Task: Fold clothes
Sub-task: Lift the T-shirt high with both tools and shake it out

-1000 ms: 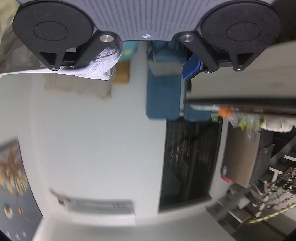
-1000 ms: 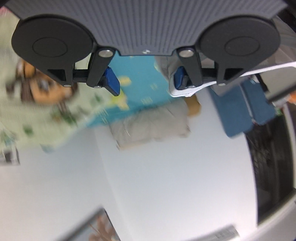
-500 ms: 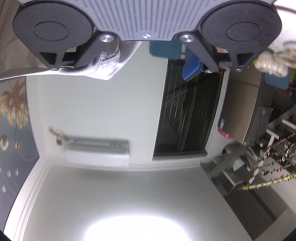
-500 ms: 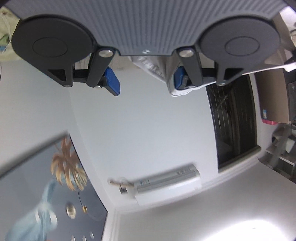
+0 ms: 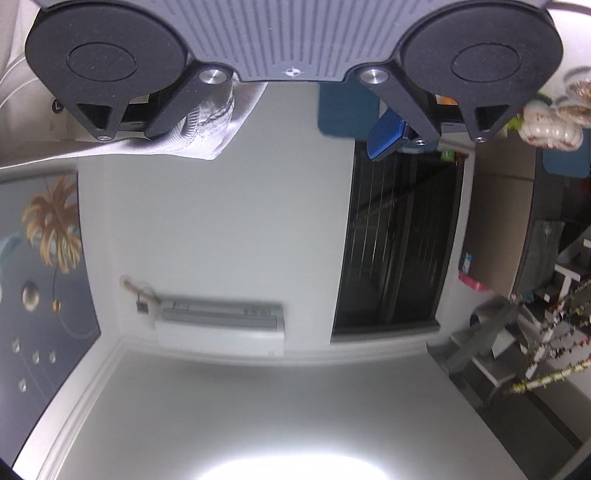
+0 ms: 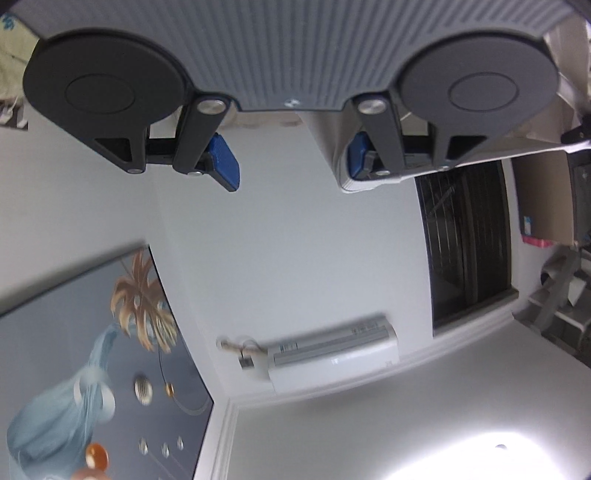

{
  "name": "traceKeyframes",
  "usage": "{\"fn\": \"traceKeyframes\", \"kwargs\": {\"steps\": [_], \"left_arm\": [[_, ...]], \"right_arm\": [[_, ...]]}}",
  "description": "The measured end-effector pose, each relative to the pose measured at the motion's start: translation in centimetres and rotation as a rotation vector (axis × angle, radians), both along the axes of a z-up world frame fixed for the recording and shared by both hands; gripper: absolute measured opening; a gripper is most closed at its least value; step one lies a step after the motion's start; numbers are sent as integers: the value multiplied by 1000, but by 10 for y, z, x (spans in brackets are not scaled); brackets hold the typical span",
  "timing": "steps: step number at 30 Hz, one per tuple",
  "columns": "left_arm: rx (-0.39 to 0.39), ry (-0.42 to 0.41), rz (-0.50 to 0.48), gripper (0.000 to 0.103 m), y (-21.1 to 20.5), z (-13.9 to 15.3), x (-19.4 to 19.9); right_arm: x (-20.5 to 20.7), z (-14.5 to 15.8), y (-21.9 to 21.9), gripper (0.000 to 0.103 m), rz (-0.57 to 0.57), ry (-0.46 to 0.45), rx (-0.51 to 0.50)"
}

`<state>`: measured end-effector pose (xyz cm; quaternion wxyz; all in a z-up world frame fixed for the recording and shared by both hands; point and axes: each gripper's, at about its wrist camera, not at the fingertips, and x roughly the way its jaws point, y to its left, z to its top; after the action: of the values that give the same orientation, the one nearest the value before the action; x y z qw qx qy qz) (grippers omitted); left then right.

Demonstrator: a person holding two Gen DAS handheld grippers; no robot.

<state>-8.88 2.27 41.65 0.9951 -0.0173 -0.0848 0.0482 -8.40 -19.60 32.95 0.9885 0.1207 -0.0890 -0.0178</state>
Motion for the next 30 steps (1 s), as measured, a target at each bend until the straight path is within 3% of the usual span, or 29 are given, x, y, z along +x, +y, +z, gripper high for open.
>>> {"fn": "traceKeyframes", "kwargs": {"steps": [5, 11, 15, 19, 22, 27, 30], "left_arm": [[-3, 95, 11, 90, 6, -72, 114], [-7, 209, 29, 90, 12, -159, 258], [-17, 284, 40, 92, 16, -221, 357], [4, 341, 48, 93, 12, -312, 464], [14, 441, 33, 93, 11, -398, 540], [14, 643, 0, 92, 14, -533, 630], [21, 771, -31, 92, 18, -583, 661]], "right_arm": [[72, -52, -14, 64, -20, 105, -23], [201, -131, -39, 64, -1, 206, -17], [299, -189, -27, 64, -8, 264, -36], [401, -261, -22, 64, -25, 339, -34], [475, -328, -22, 64, -23, 426, -12], [576, -445, -33, 64, 15, 644, 18], [617, -500, -32, 63, 143, 832, 38]]}}
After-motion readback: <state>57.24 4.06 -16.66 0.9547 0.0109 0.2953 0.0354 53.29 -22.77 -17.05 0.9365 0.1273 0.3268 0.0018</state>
